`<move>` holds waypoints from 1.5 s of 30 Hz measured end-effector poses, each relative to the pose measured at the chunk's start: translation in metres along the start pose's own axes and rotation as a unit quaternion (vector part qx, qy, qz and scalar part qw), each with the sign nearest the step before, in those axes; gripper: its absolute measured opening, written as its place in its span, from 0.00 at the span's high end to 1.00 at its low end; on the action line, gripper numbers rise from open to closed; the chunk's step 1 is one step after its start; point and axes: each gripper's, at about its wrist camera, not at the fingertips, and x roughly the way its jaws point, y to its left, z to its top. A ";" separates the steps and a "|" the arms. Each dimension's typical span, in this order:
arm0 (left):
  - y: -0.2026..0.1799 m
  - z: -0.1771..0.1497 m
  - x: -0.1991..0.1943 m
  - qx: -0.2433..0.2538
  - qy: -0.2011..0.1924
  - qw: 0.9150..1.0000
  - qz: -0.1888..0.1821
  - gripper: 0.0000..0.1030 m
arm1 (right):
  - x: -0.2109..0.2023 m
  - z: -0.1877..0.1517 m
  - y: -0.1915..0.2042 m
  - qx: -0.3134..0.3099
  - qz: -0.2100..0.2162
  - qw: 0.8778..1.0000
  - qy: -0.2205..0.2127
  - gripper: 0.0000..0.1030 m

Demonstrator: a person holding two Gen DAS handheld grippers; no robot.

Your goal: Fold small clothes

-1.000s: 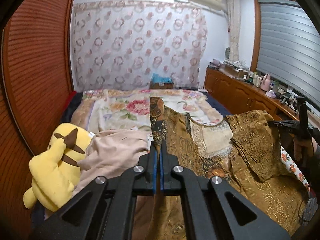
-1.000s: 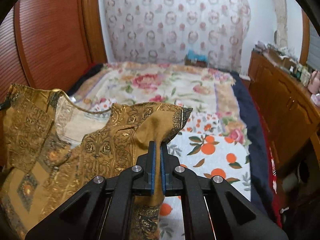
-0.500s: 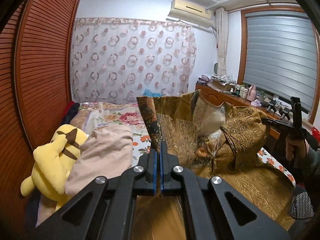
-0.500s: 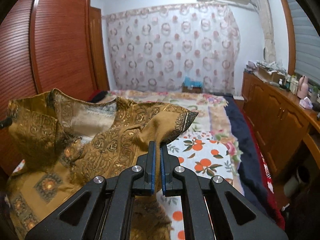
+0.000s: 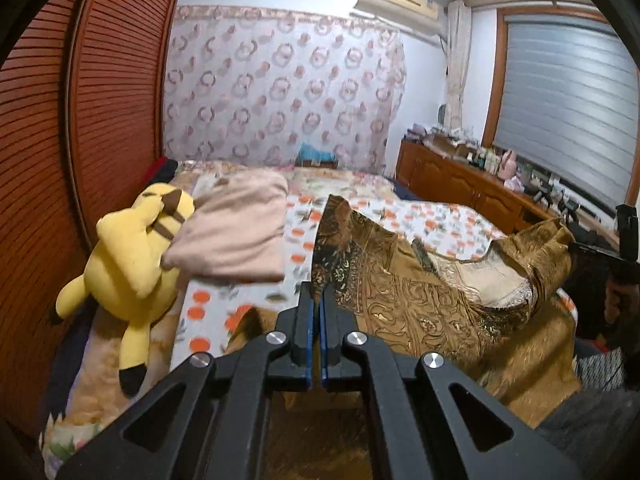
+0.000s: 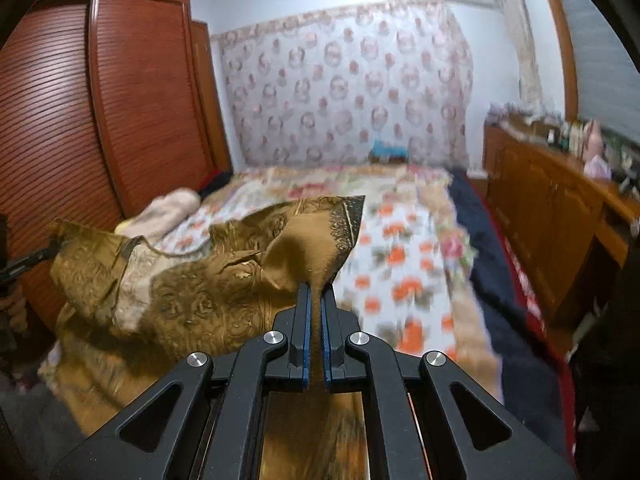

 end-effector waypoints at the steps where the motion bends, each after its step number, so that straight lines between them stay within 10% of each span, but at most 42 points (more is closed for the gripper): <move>1: 0.001 -0.001 0.002 -0.001 0.004 1.000 -0.002 1.00 | -0.002 -0.006 -0.001 0.000 -0.013 1.000 0.006 0.94; 6: 0.009 -0.005 -0.004 -0.008 0.004 1.000 -0.002 0.94 | -0.008 -0.005 -0.019 0.020 -0.037 0.999 -0.005 0.89; 13: 0.024 0.003 -0.005 0.004 0.007 1.000 0.010 0.52 | 0.018 0.005 -0.026 -0.005 -0.053 0.999 0.000 0.75; 24: 0.067 -0.012 0.066 -0.018 0.077 0.993 0.087 0.52 | 0.080 -0.014 -0.035 0.002 -0.045 0.996 0.072 0.72; 45: 0.050 -0.034 0.097 0.011 0.141 0.988 0.065 0.52 | 0.097 -0.026 -0.021 -0.013 -0.039 0.991 0.126 0.57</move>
